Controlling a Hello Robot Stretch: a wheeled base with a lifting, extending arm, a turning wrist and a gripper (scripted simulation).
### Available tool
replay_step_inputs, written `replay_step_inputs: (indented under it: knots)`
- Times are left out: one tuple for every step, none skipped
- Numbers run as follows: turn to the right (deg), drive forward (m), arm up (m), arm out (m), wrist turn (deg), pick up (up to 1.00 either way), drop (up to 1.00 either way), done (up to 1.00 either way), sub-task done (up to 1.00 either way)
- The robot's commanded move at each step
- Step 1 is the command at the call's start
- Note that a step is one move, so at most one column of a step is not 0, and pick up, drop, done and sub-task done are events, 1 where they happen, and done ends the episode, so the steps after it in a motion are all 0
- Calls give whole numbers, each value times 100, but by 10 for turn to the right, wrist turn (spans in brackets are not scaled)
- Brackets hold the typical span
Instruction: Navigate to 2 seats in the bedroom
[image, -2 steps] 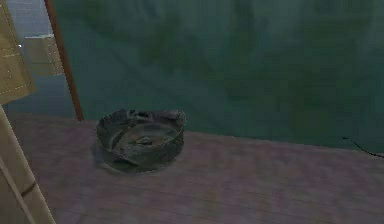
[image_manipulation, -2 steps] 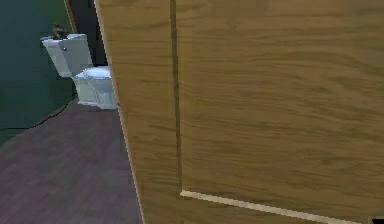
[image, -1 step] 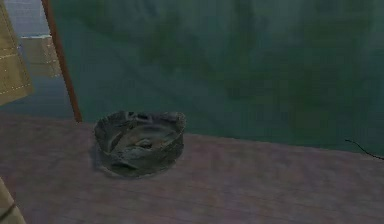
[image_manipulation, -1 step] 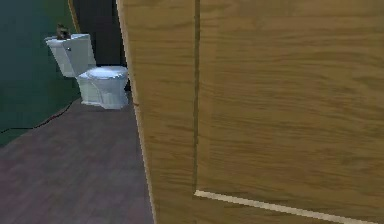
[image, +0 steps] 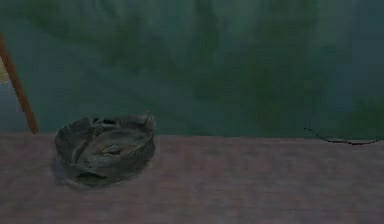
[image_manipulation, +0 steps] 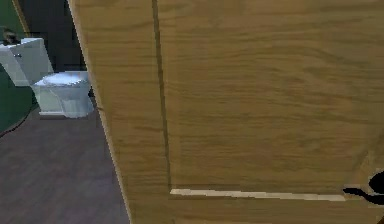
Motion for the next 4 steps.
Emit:
replay_step_inputs:
  knots:
    - [0, 65, 0, 0, 0, 0, 0, 0, 0]
    - [-450, 0, 0, 0, 0, 0, 0, 0, 0]
    - [-390, 0, 0, 0, 0, 0, 0, 0, 0]
    - [0, 100, 0, 0, 0, 0, 0, 0, 0]
